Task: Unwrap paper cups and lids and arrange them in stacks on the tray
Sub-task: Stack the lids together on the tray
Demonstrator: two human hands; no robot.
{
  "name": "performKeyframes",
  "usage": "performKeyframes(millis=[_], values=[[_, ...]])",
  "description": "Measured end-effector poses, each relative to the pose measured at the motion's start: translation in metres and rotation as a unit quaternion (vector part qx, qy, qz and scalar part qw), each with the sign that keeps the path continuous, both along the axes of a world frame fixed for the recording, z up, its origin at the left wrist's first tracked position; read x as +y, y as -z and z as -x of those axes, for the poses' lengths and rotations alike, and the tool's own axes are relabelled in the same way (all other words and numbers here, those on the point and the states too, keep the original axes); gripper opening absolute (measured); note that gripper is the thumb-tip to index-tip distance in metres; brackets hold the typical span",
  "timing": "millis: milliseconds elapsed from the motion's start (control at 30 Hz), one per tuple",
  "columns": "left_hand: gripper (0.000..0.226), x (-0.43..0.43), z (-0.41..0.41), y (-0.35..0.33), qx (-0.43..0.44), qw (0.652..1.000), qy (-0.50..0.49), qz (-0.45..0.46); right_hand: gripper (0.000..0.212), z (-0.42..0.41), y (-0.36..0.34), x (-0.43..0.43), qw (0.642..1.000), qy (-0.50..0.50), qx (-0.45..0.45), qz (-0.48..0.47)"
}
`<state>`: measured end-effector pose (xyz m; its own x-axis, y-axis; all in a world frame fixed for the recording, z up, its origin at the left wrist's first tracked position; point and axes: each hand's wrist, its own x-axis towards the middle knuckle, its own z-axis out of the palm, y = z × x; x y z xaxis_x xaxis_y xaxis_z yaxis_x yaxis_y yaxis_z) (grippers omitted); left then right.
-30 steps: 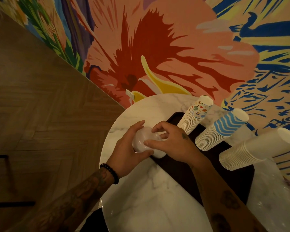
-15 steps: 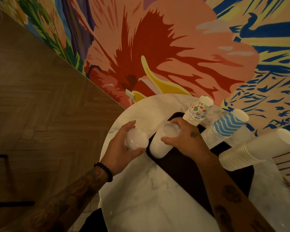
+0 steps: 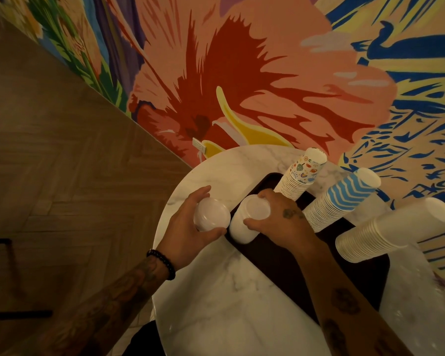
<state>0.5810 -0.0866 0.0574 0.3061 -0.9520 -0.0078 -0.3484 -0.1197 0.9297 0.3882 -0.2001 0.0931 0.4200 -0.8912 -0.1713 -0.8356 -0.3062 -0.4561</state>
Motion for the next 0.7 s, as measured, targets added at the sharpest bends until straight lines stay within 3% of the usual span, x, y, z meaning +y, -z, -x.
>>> performKeyframes(millis=[300,433,533,633,700], values=[[0.089,0.001,0.000,-0.004,0.004,1.000,0.007,0.002,0.073,-0.003,0.002,0.004,1.000,0.003,-0.015,-0.006],[0.089,0.002,0.000,-0.008,0.000,1.000,0.018,0.017,0.068,-0.004,-0.011,0.007,0.997,0.015,-0.073,0.024],[0.091,0.000,0.003,-0.012,-0.008,0.999,0.022,0.031,0.050,-0.013,-0.027,0.012,0.986,0.003,-0.152,0.069],[0.091,-0.001,0.006,-0.019,0.002,0.998,0.026,0.049,0.045,-0.025,-0.041,0.019,0.979,-0.023,-0.201,0.014],[0.090,-0.002,0.008,-0.025,0.010,0.998,0.027,0.059,0.046,-0.033,-0.047,0.025,0.983,-0.033,-0.175,-0.040]])
